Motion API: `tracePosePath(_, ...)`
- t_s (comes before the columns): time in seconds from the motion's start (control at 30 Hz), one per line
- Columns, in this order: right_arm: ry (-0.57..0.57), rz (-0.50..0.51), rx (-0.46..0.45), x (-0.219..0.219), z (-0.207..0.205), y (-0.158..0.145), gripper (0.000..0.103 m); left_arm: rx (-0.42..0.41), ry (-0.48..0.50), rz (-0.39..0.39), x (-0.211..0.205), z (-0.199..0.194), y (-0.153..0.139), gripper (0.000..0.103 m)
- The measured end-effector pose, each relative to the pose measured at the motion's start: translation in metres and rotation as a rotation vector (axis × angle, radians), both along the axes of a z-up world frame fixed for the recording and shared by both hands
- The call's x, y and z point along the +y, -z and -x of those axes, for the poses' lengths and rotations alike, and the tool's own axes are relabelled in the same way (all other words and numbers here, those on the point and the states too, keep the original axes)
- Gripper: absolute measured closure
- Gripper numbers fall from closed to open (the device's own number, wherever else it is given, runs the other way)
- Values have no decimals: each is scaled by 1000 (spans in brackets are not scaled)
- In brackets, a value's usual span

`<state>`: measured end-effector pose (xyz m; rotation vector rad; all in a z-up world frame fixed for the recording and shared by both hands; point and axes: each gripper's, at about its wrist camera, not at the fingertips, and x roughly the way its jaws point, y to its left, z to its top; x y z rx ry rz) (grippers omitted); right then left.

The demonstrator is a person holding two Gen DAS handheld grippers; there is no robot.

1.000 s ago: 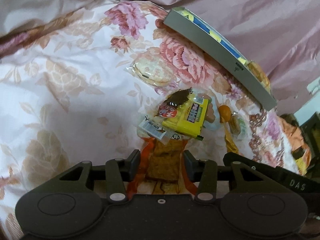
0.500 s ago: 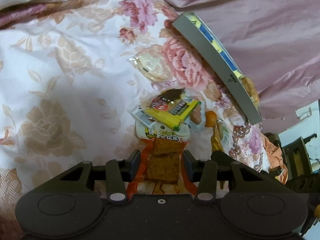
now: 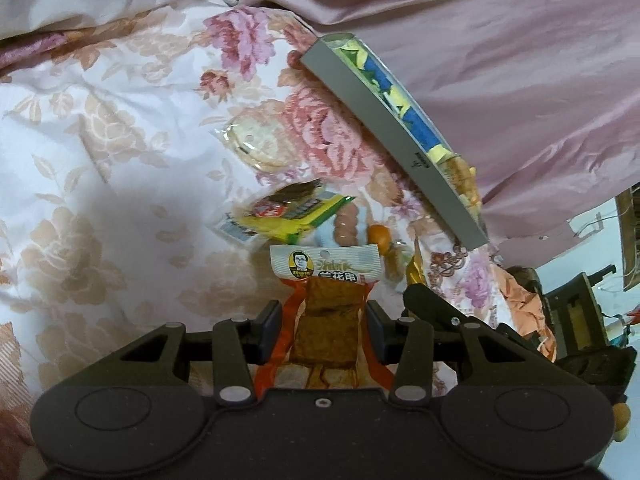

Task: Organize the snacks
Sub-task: 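Carry the spicy-strip packet with the left tool while the right tool carries the yellow pouch to the box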

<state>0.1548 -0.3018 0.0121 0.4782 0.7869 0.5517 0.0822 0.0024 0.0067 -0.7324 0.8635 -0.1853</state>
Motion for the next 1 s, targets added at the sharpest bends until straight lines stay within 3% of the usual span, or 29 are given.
tracePosePath(0.37, 67, -6, -91, -19, -1, -18, 40, -82, 0, -12, -11, -15, -30, 56)
tracePosePath(0.7, 102, 75, -246, -21, -28, -40, 40, -221, -19, -113, -25, -80, -75, 56)
tracePosePath(1.0, 154, 161, -397, -22, -70, -53, 40, -304, -32, -163, -50, -144, -95, 56)
